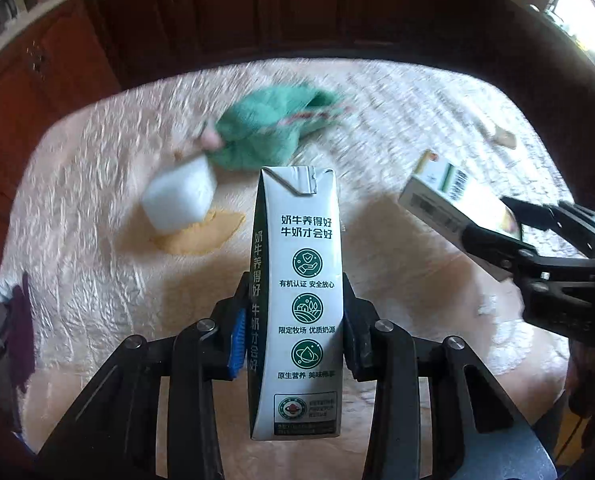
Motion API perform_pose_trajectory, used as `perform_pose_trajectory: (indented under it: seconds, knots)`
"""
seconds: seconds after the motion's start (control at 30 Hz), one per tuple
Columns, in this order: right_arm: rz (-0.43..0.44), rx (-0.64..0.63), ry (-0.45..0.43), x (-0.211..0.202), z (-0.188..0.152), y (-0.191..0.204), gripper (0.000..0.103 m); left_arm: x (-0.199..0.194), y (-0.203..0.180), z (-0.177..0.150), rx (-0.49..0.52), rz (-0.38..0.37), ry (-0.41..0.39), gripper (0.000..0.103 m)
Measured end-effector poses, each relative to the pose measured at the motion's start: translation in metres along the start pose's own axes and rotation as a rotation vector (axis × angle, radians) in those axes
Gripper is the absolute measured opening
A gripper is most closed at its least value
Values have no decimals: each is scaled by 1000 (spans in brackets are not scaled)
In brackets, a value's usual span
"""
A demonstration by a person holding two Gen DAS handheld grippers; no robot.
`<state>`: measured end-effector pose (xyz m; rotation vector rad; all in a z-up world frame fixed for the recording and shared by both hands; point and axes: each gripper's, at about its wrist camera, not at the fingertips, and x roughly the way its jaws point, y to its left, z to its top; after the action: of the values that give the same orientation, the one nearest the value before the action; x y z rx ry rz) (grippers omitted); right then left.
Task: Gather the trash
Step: 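Grasp the white milk carton with the left gripper while the right gripper grasps the rainbow-logo box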
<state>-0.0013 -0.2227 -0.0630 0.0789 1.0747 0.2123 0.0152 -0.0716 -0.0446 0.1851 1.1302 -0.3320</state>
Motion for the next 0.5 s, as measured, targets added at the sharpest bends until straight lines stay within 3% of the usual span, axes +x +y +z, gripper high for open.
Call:
perform_pose_trajectory:
  seconds: [0.23, 0.5]
  knots:
    - [3, 170, -121, -62, -32, -32, 63, -31, -56, 11, 79, -58, -76, 36]
    - [-62, 283, -215, -127, -68, -78, 62, -52, -125, 23, 181, -106, -128, 36]
